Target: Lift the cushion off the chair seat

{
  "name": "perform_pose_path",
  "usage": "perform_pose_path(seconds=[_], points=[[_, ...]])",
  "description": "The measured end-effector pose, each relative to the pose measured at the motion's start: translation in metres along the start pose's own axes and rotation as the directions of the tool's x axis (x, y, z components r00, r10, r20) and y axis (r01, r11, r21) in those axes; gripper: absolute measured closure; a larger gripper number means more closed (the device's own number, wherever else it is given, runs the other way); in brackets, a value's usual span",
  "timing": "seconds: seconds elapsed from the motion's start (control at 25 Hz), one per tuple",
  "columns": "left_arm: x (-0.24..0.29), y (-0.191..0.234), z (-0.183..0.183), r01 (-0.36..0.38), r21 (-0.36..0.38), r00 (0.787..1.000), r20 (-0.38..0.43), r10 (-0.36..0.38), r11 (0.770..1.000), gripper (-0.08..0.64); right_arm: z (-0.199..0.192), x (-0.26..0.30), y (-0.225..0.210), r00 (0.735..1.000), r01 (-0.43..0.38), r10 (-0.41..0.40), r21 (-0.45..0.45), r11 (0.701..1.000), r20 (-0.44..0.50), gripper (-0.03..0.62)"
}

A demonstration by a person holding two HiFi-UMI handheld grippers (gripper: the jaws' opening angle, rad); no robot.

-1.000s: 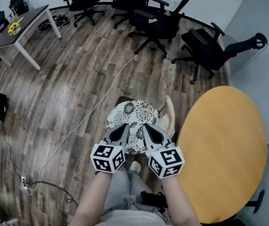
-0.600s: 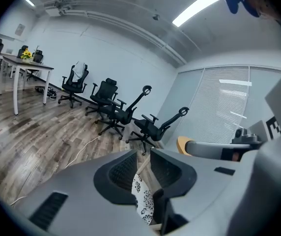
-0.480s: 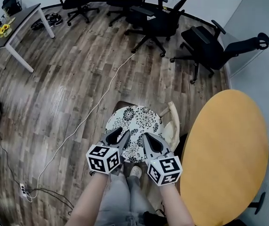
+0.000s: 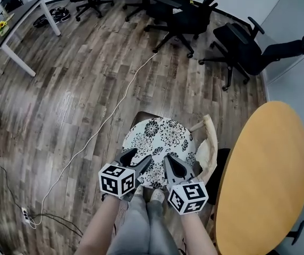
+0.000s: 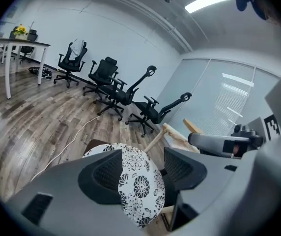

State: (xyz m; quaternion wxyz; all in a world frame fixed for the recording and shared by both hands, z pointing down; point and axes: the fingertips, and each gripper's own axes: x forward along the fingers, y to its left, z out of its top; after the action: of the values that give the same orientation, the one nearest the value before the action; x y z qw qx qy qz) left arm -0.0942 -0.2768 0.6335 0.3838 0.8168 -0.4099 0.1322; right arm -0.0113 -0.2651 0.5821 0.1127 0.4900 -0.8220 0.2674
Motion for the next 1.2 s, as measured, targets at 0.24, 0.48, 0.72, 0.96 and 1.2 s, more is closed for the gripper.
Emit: perform_pose_path(seconds=[0.24, 0.48, 0.72, 0.96, 1.2], points=[[0.010, 0.052, -0.035, -0.053, -0.005, 0.996, -0.072, 0.053, 0.999, 0.307, -0.035, 0.022, -0.006, 1.000, 0.011, -0.011, 0.011, 1.000, -0.017, 0.566], [0.023, 0.102, -0.055, -0.121, 0.019, 0.989, -0.084, 0.122, 0.992, 0.305, -0.063, 0.046, -0.009, 0.999, 0.004, -0.003, 0.018, 1.000, -0.036, 0.566], [0.042, 0.155, -0.082, -0.149, -0.001, 0.983, -0.106, 0.148, 0.989, 0.305, -0.097, 0.076, -0.009, 0.998, -0.005, 0.005, 0.002, 1.000, -0.057, 0.567], [0.064, 0.193, -0.116, -0.132, -0.042, 0.980, -0.153, 0.124, 0.990, 0.305, -0.126, 0.104, -0.014, 0.998, -0.014, 0.012, -0.026, 1.000, -0.067, 0.566], [0.084, 0.221, -0.131, -0.102, -0.042, 0.977, -0.190, 0.092, 0.994, 0.305, -0.137, 0.117, -0.016, 0.997, -0.026, 0.022, -0.052, 0.998, -0.068, 0.566]])
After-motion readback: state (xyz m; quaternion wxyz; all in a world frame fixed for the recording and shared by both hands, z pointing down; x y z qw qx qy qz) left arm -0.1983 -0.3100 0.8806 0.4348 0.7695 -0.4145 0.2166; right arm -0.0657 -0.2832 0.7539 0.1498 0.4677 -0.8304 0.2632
